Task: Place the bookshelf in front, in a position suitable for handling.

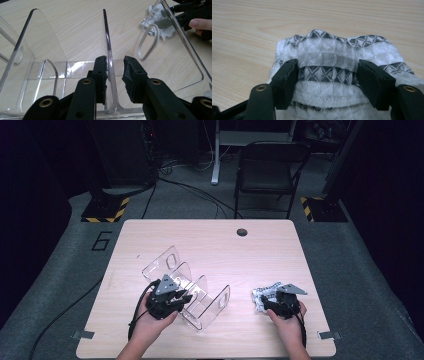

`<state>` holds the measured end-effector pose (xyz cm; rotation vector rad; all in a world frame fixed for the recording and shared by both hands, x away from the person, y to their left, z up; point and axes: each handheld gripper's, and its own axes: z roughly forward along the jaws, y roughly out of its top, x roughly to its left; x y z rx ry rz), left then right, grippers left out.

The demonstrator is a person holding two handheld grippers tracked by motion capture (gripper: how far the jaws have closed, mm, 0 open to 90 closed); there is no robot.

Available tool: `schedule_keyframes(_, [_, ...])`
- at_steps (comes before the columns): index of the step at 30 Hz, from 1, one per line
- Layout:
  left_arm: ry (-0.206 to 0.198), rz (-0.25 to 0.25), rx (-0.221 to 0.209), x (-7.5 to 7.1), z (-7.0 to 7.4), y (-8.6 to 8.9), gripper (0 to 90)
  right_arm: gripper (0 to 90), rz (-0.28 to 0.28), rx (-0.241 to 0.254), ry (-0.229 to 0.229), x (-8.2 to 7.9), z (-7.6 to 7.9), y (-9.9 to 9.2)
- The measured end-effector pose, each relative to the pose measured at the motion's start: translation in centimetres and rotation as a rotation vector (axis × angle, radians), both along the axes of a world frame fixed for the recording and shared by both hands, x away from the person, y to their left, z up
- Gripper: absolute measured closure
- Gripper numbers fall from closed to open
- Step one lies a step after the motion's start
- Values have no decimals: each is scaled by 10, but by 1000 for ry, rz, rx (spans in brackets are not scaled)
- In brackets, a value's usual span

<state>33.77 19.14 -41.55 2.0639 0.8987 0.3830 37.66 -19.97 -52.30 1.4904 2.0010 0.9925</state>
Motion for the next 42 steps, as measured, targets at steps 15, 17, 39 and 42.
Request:
schedule_keyframes(15, [-6, 2, -5, 0, 3, 1, 710, 538, 35, 43, 2, -6, 0, 3])
schedule_keyframes(17, [-3, -3, -7, -1, 4, 2, 704, 561, 47, 49, 1, -7, 0, 3])
schedule_keyframes(39, [-15, 4, -18, -3, 8, 6, 685, 691, 135, 81, 20, -13, 12, 9])
schedule_keyframes(42, [-17, 2, -16, -3, 9, 7, 686, 691, 154, 76, 7, -14, 18, 12])
